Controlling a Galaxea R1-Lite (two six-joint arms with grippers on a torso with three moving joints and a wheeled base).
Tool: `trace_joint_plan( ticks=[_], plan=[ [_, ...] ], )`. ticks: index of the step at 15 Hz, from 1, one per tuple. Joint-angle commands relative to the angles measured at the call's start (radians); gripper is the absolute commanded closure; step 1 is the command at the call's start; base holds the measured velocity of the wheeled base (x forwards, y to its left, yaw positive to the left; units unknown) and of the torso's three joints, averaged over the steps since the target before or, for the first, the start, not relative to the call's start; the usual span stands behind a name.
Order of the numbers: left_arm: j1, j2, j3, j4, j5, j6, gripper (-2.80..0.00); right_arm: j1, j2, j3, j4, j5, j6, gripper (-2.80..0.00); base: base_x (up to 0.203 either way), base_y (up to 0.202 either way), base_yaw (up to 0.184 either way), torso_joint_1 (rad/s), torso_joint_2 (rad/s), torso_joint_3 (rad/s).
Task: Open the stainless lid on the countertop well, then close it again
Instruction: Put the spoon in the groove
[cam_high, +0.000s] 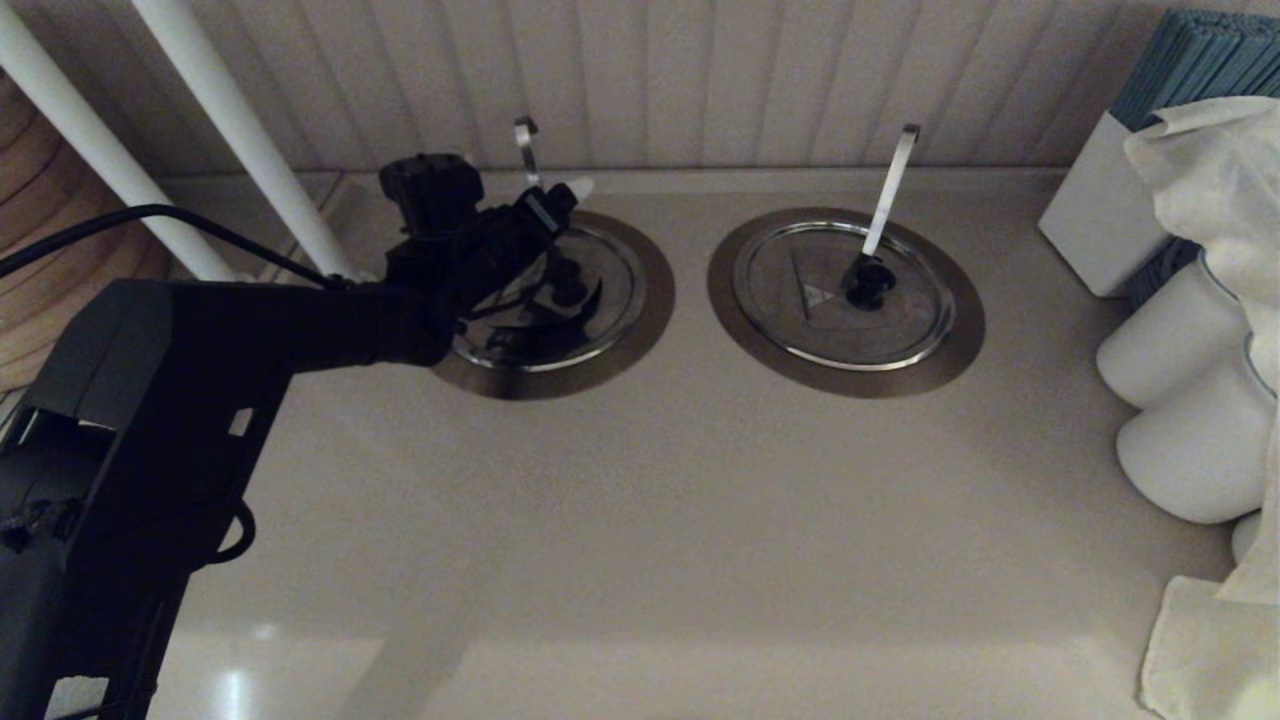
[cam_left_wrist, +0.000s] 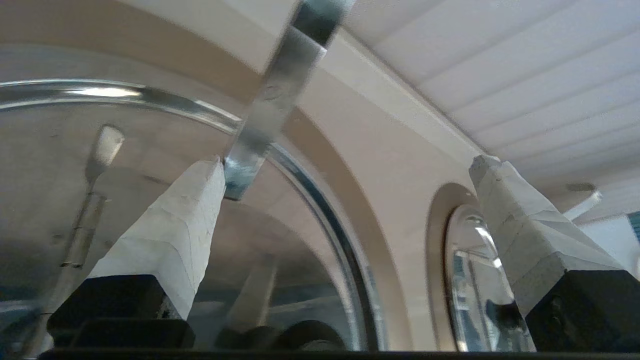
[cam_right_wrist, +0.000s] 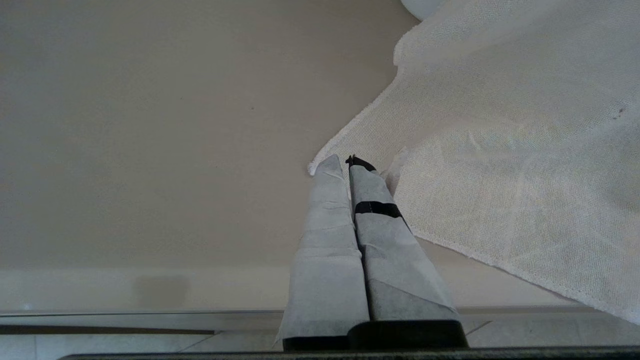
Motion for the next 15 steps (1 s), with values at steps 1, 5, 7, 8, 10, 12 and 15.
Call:
trace_joint_plan(
  ticks=[1,5,7,8,10,12,15],
  plan=[
    [-0.007,-0.009,0.001,-0.003,0.001,-0.005,-2.80,0.000,0.000,0.000,0.000,0.000,0.001,0.00,0.000,0.000,0.000,0.000,0.00,0.000],
    [-0.053,-0.015,0.016,-0.003,0.012,0.023,-2.80,0.000,0.000,0.000,-0.001,0.001,0.000,0.00,0.000,0.000,0.000,0.000,0.00,0.000],
    [-0.067,-0.012,0.025,-0.002,0.015,0.026,-2.80,0.000,0.000,0.000,0.000,0.000,0.001,0.00,0.000,0.000,0.000,0.000,0.00,0.000],
    [-0.072,-0.012,0.027,-0.002,0.015,0.028,-2.80,0.000,0.000,0.000,0.000,0.000,0.001,0.00,0.000,0.000,0.000,0.000,0.00,0.000],
    [-0.070,-0.023,0.024,-0.002,0.016,0.043,-2.80,0.000,0.000,0.000,0.000,0.000,0.001,0.00,0.000,0.000,0.000,0.000,0.00,0.000],
    [-0.057,-0.072,0.032,0.001,0.016,0.043,-2.80,0.000,0.000,0.000,0.000,0.001,0.001,0.00,0.000,0.000,0.000,0.000,0.00,0.000],
    [-0.014,-0.106,0.045,0.002,0.018,0.050,-2.80,0.000,0.000,0.000,0.000,0.000,0.001,0.00,0.000,0.000,0.000,0.000,0.00,0.000]
  ],
)
